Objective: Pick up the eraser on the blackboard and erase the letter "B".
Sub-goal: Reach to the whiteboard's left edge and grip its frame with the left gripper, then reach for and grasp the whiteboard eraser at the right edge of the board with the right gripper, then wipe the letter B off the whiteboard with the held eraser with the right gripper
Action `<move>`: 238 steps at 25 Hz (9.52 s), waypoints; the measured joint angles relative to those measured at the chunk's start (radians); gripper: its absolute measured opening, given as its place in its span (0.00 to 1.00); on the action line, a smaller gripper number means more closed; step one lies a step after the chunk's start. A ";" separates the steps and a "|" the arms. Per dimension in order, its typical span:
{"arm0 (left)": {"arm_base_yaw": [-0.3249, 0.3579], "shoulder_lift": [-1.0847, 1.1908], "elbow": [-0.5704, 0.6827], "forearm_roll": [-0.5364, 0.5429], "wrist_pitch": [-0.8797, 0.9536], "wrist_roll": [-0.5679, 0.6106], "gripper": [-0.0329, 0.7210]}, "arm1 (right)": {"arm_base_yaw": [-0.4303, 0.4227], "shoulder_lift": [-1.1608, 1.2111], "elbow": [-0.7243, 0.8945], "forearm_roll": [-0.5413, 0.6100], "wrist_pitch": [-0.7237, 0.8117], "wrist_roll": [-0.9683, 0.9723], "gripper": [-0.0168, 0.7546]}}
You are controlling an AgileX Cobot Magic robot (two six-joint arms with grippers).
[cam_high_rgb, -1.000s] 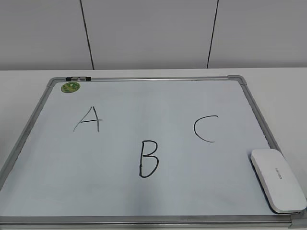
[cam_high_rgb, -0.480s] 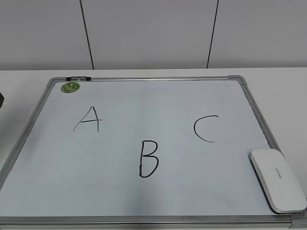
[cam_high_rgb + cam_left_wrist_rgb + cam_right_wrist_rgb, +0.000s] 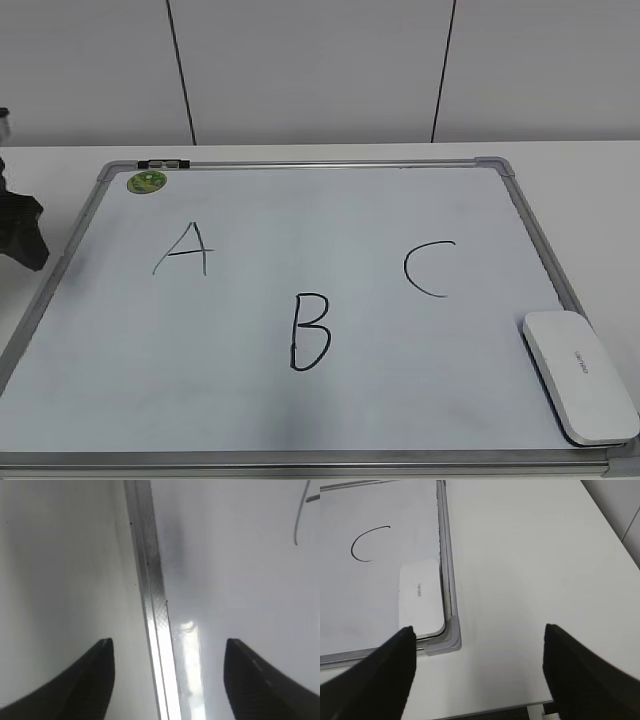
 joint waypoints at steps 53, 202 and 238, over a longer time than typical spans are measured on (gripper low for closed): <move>0.088 0.386 -0.317 -0.160 0.146 0.123 0.11 | 0.000 0.000 0.000 0.000 0.000 0.000 0.78; 0.096 0.393 -0.321 -0.192 0.163 0.122 0.09 | 0.610 1.953 -0.897 0.154 -0.222 -0.192 0.71; 0.098 0.394 -0.321 -0.200 0.169 0.122 0.09 | 0.821 2.191 -1.103 0.077 -0.208 -0.288 0.71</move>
